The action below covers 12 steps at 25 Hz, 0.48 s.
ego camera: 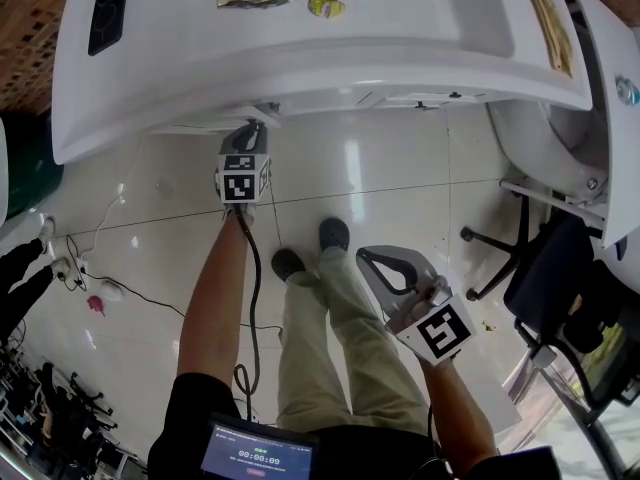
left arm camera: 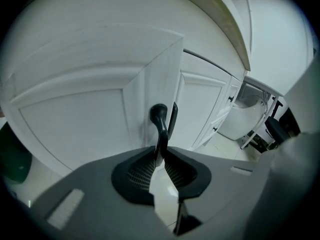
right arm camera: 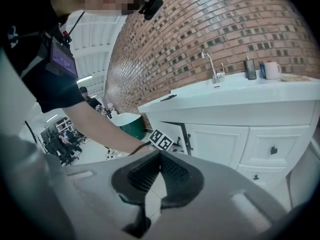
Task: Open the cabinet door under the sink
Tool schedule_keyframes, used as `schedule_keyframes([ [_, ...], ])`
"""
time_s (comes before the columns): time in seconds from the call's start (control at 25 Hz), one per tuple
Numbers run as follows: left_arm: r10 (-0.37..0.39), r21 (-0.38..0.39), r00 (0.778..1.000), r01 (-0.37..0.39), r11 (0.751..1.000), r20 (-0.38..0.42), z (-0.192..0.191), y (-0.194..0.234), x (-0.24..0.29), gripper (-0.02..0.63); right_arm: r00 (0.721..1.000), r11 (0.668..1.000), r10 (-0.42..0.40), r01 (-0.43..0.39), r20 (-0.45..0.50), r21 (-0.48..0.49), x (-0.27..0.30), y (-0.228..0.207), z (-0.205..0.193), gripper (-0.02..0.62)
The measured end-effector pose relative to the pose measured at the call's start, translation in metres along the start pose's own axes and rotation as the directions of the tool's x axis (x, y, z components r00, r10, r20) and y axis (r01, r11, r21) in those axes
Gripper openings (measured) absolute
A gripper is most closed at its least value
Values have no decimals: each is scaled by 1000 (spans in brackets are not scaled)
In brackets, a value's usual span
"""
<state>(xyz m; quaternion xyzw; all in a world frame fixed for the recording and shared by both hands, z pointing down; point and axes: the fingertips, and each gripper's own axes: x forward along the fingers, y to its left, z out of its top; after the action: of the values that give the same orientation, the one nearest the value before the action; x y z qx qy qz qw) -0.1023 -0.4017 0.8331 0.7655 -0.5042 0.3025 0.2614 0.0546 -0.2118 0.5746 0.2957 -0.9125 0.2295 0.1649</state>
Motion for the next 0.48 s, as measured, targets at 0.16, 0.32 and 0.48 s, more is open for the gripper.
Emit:
schedule_keyframes([
  [0.16, -13, 8, 1000, 13, 1000, 2, -9, -3, -8, 71, 1000, 1000, 11, -11, -6, -3, 3, 8, 1, -8],
  [0.32, -41, 42, 999, 42, 998, -13, -20, -6, -17, 71, 1000, 1000, 16, -16, -8, -6, 6, 15, 3, -8],
  [0.48, -64, 65, 998, 65, 996, -22, -35, -9, -28, 71, 1000, 999, 27, -27, -6, -19, 11, 25, 5, -8],
])
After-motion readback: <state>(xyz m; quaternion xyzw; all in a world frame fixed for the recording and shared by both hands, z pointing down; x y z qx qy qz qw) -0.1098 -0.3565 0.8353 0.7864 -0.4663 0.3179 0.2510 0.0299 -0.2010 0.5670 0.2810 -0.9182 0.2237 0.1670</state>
